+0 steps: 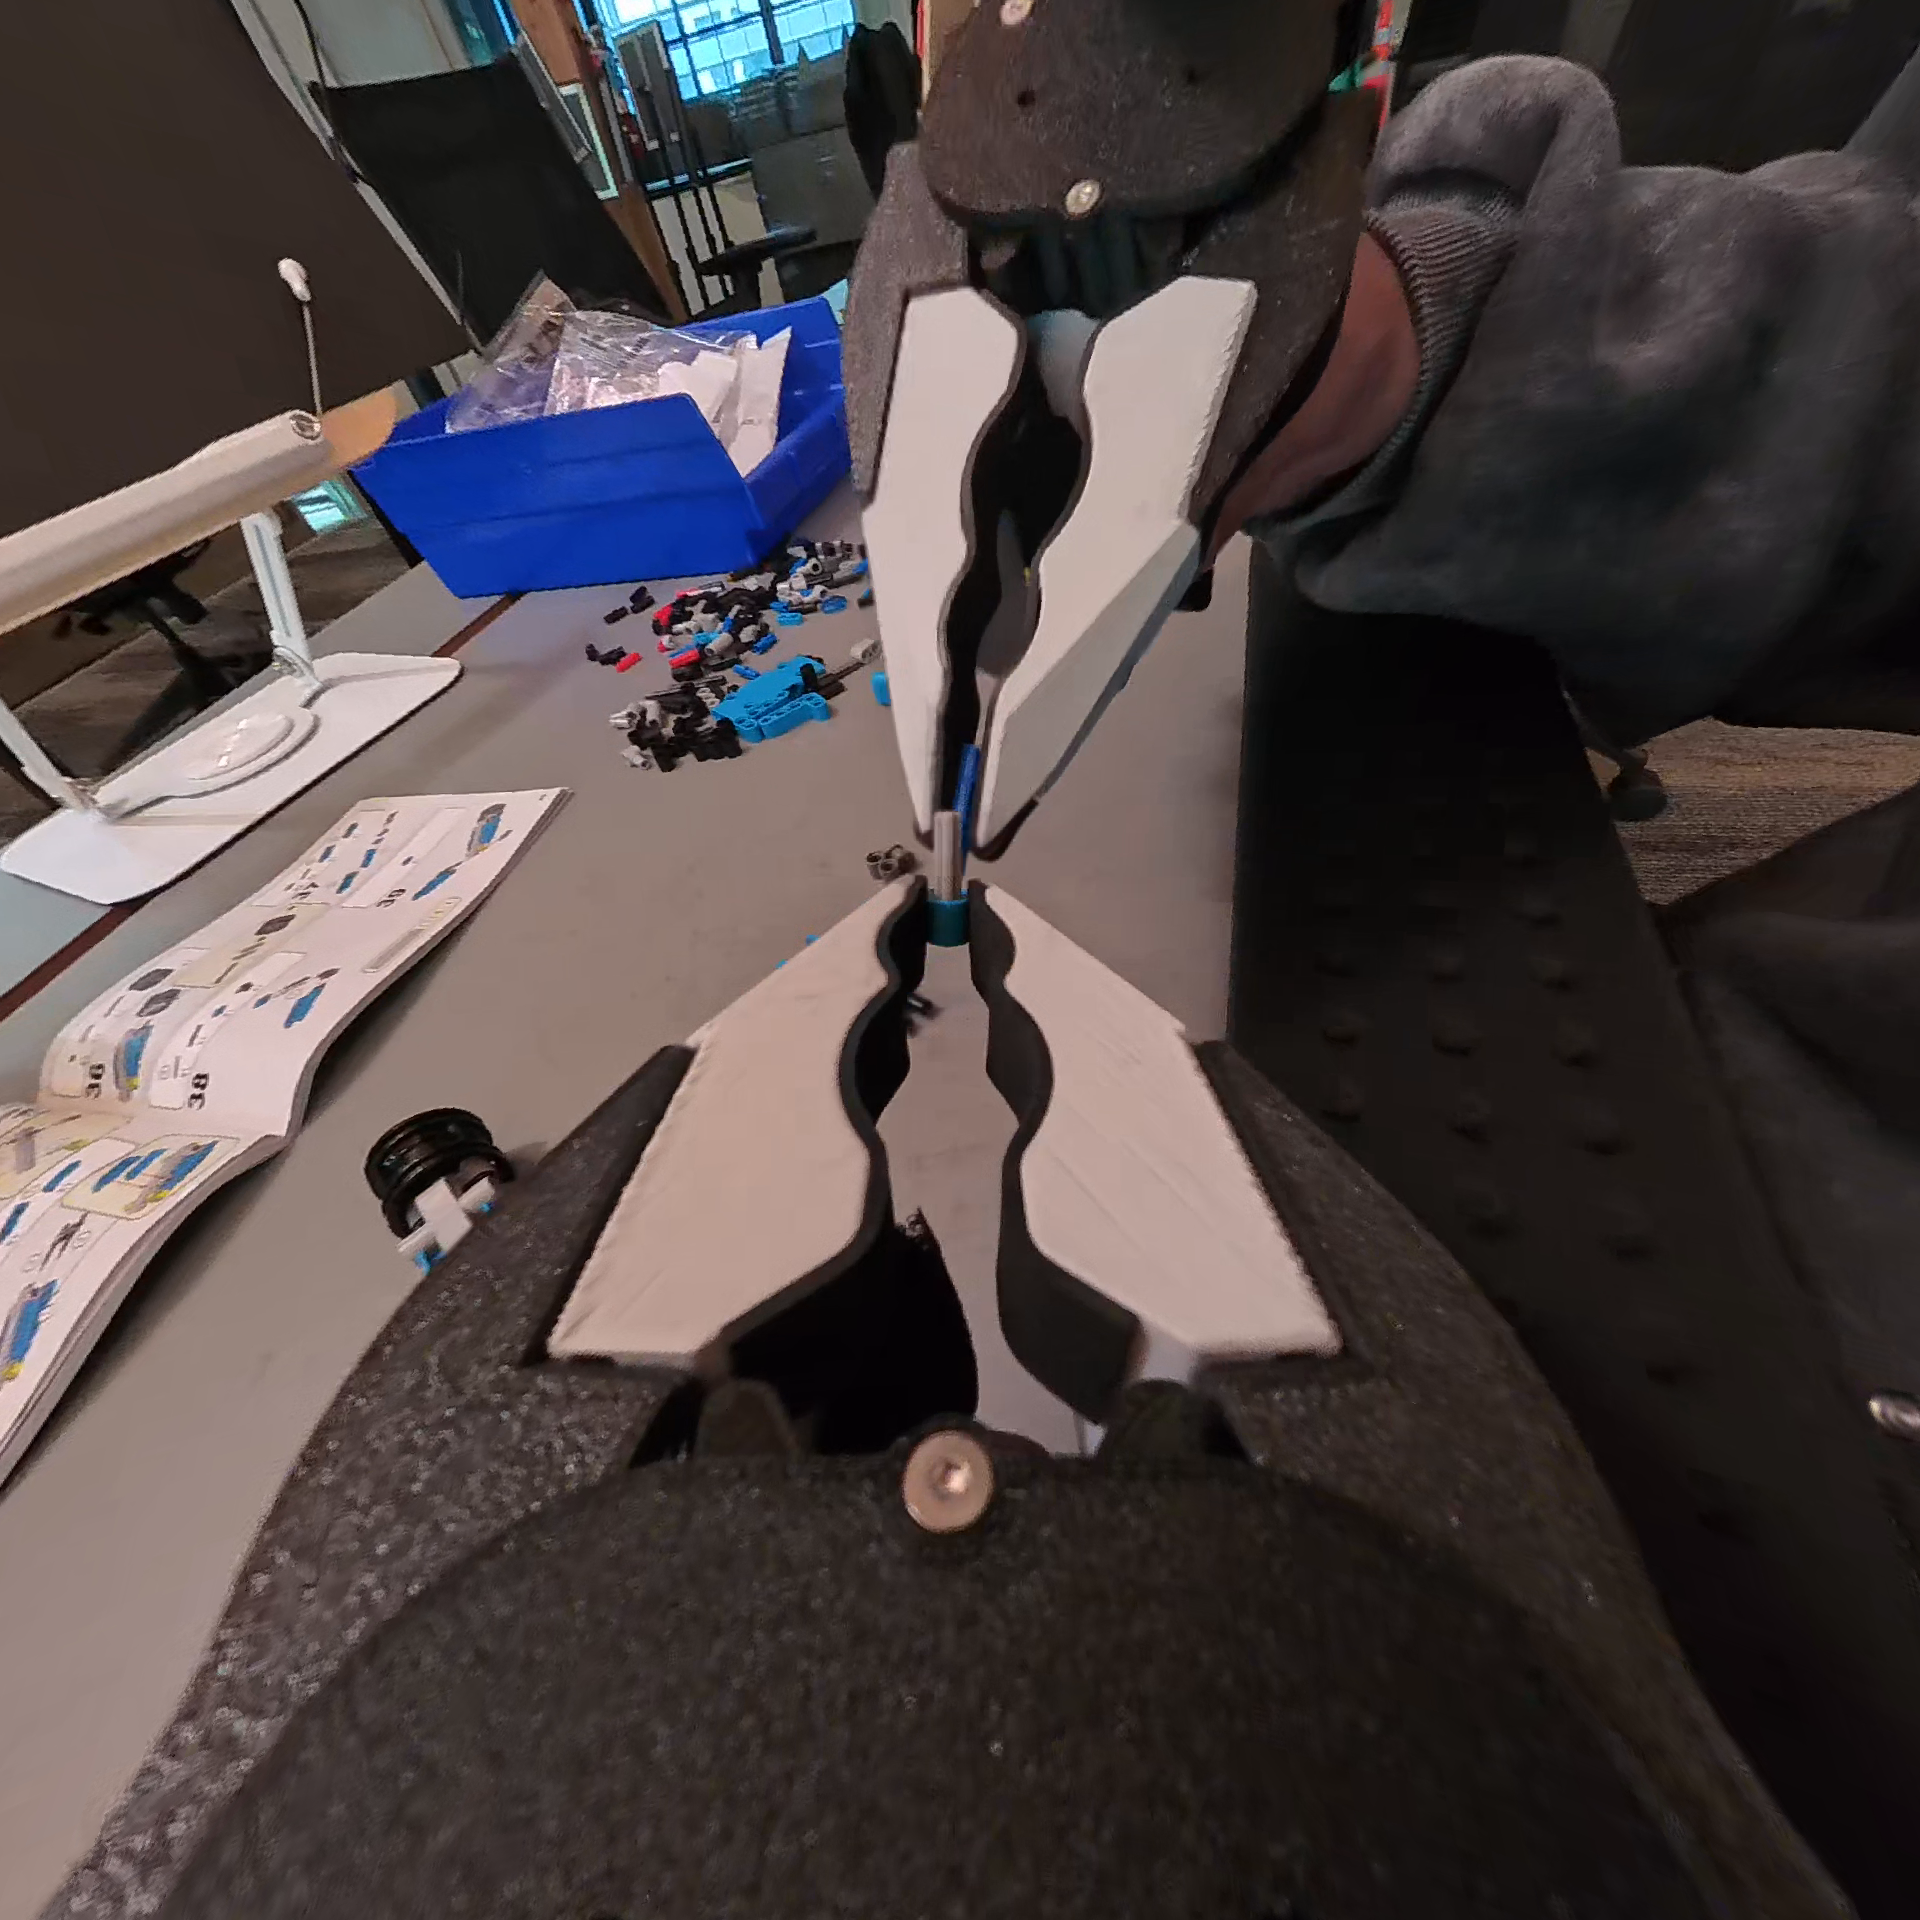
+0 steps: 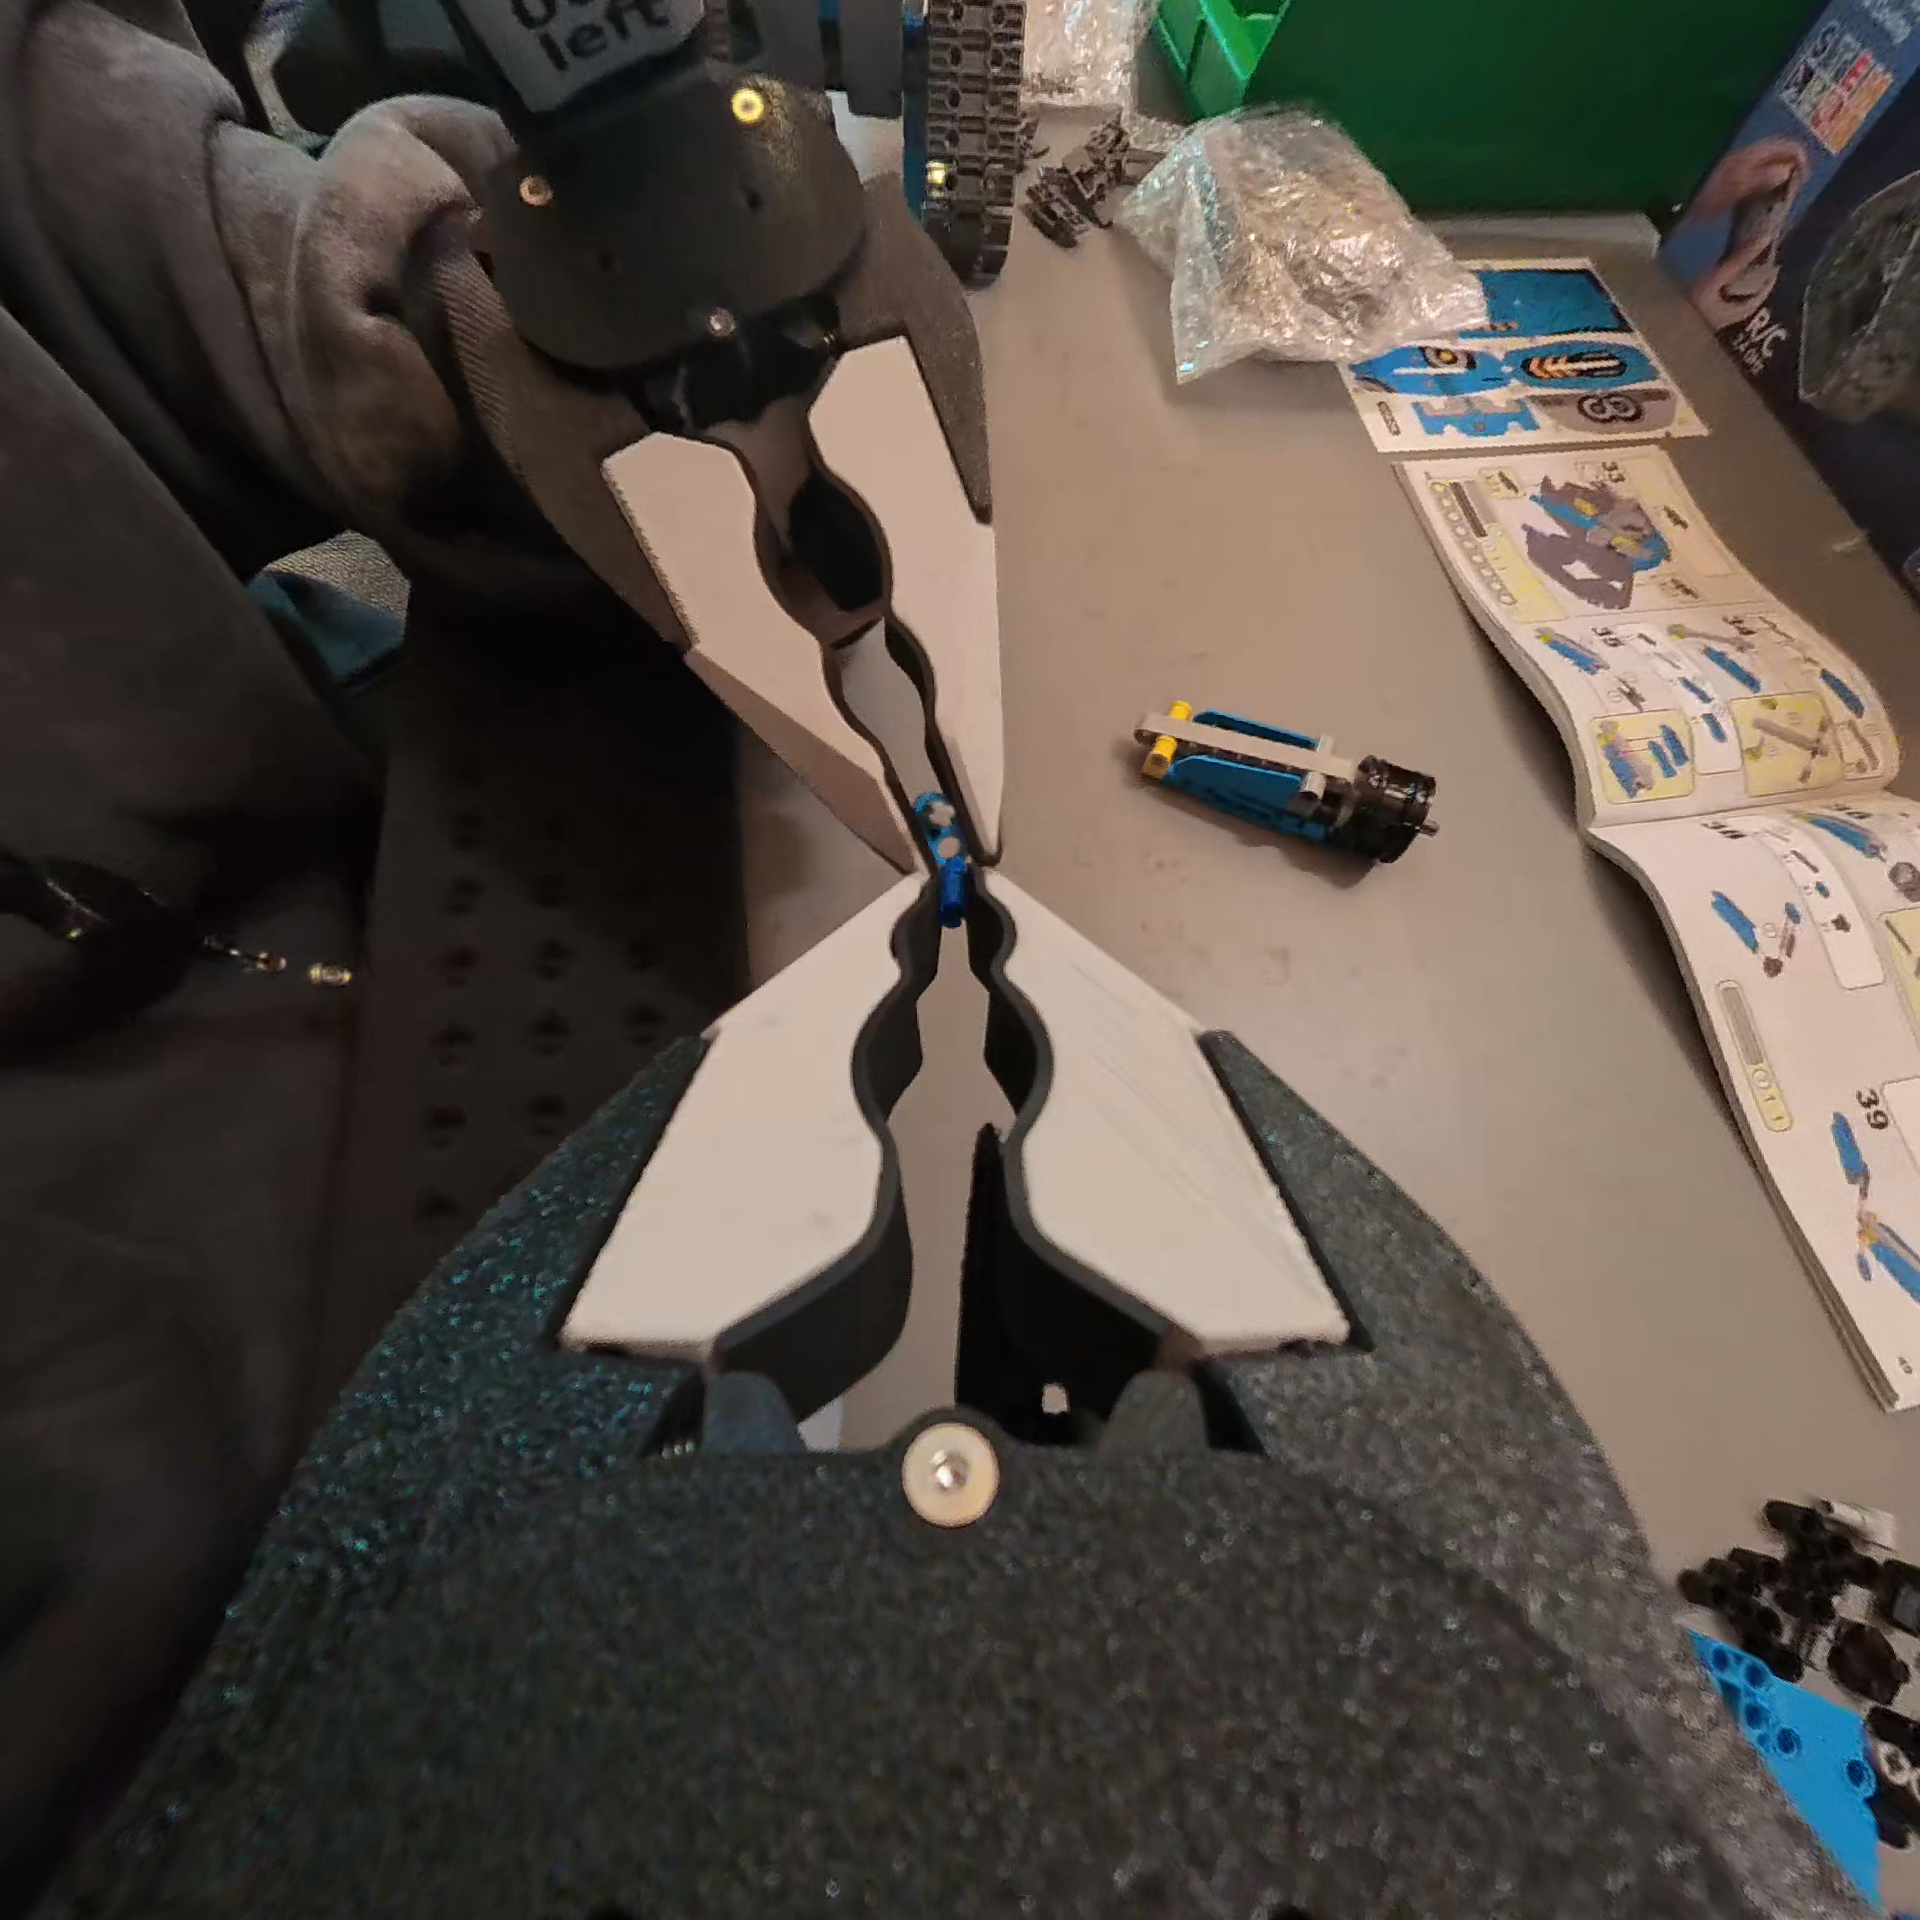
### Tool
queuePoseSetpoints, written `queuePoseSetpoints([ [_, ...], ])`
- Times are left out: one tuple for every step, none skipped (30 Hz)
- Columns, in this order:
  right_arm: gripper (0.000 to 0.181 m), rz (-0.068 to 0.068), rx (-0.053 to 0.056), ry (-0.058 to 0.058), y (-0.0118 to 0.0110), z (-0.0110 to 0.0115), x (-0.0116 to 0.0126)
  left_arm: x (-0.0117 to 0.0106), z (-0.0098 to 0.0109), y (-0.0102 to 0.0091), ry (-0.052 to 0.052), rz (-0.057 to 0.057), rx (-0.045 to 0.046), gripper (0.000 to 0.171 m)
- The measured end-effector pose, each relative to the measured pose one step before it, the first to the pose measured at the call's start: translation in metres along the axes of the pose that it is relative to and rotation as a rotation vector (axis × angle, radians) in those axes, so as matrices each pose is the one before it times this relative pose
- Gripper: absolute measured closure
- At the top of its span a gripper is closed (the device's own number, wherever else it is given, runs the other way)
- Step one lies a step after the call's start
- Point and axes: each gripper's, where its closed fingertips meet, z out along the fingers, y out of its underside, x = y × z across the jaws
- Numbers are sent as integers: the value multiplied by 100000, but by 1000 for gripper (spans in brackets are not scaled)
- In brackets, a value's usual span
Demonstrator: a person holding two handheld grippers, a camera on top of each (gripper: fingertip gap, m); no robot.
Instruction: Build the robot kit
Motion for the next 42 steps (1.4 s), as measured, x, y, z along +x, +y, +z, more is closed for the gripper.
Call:
queuePoseSetpoints([
  [177,-179,-732,318,241,169,59,64,73,80,98,394,-677,166],
  [177,518,-397,-830,186,126,-78,6,75,183,-247,675,-1216,165],
  [177,763,91,-969,66,61,-96,37,56,82,-122,691,-643,166],
  [177,179,383,-245,2,4,-20,27,32,5,-281,818,-343,165],
  [177,503,253,-589,-9,-14,-58,65,37,-5,-9,763,-97,166],
  [177,158,759,-580,-97,-27,-72,49,32,-54,10,414,42,166],
  [177,466,909,-279,-121,5,-22,20,25,-36,-218,547,-121,166],
  [177,849,-269,-580,61,78,-12,41,38,160,-65,550,-996,165],
  [177,656,-951,-629,201,122,4,1,48,130,-291,351,-910,165],
  [177,470,-6,100,70,95,70,-73,-5,61,-566,149,-632,166],
  [177,645,447,-144,-21,45,44,-36,-35,0,18,-807,-60,166],
  [177,455,51,8,7,37,9,-16,-8,44,772,-1858,-103,166],
  [177,-795,-463,680,42,65,12,62,16,89,1281,-1957,-332,166],
  [177,-1555,-1251,416,140,88,-60,126,35,123,1440,-1518,-571,166],
  [177,-1424,-1312,-149,139,55,-128,181,-3,43,1201,-524,-330,167],
  [177,-32,-652,-1344,61,-7,-184,196,-22,-71,973,119,292,167],
  [177,704,565,-2222,-34,-114,-204,197,-34,-152,890,7,647,167],
  [177,1612,1398,-2727,-56,-125,-188,125,6,-65,535,-127,114,167],
  [177,2162,824,-2215,56,24,-77,-8,41,160,-349,418,-1045,167],
  [177,651,143,-468,171,192,93,-30,96,288,-392,531,-1772,167],
  [177,1422,-606,-903,271,203,46,58,121,266,183,223,-1662,167],
  [177,2263,-123,-1721,235,117,-23,120,124,198,594,20,-1372,167],
  [177,2828,-338,-2003,283,99,-53,123,169,240,473,239,-1606,167],
  [177,1183,-955,-672,323,106,20,56,169,274,26,511,-1784,168],
  [177,162,-832,408,234,180,78,1,107,286,89,-110,-1502,167],
  [177,284,-472,152,180,163,88,6,150,284,697,-1415,-1287,167],
  [177,-140,-699,-49,251,139,112,-29,262,430,1066,-2209,-1963,167],
  [177,687,-1394,708,439,256,279,-172,350,535,-142,-1207,-2910,166],
  [177,354,-750,1059,371,261,398,-47,363,513,-35,255,-3122,166],
  [177,630,-1031,-1479,432,305,41,164,350,532,1426,-88,-3168,165],
  [177,856,-1243,-982,502,341,113,-110,271,459,-535,249,-2975,165],
  [177,448,440,311,246,253,297,-165,244,357,-1506,761,-2405,165],
  [177,493,596,-313,233,205,210,-31,222,345,-582,612,-2328,165],
  [176,415,209,-1012,309,210,66,-56,189,432,-733,805,-2760,165],
  [176,581,373,99,275,117,226,-189,218,667,-1682,1274,-4000,165],
  [177,470,647,1382,183,-14,376,-186,199,616,-1800,1433,-3629,165],
  [176,68,392,1730,166,-135,363,-23,48,163,-812,1105,-1000,165],
  [176,-254,436,2385,87,-190,423,115,-34,-36,445,359,213,165],
  [176,-317,836,2769,-4,-191,449,23,-21,46,324,-393,-161,166],
  [176,-481,751,2955,-50,-153,450,12,-48,46,642,-1148,-191,166],
  [176,-724,585,1960,-77,-88,270,56,-103,34,1100,-1448,10,166],
  [176,-685,679,157,-92,-43,-2,111,-163,12,1487,-1592,234,165],
])
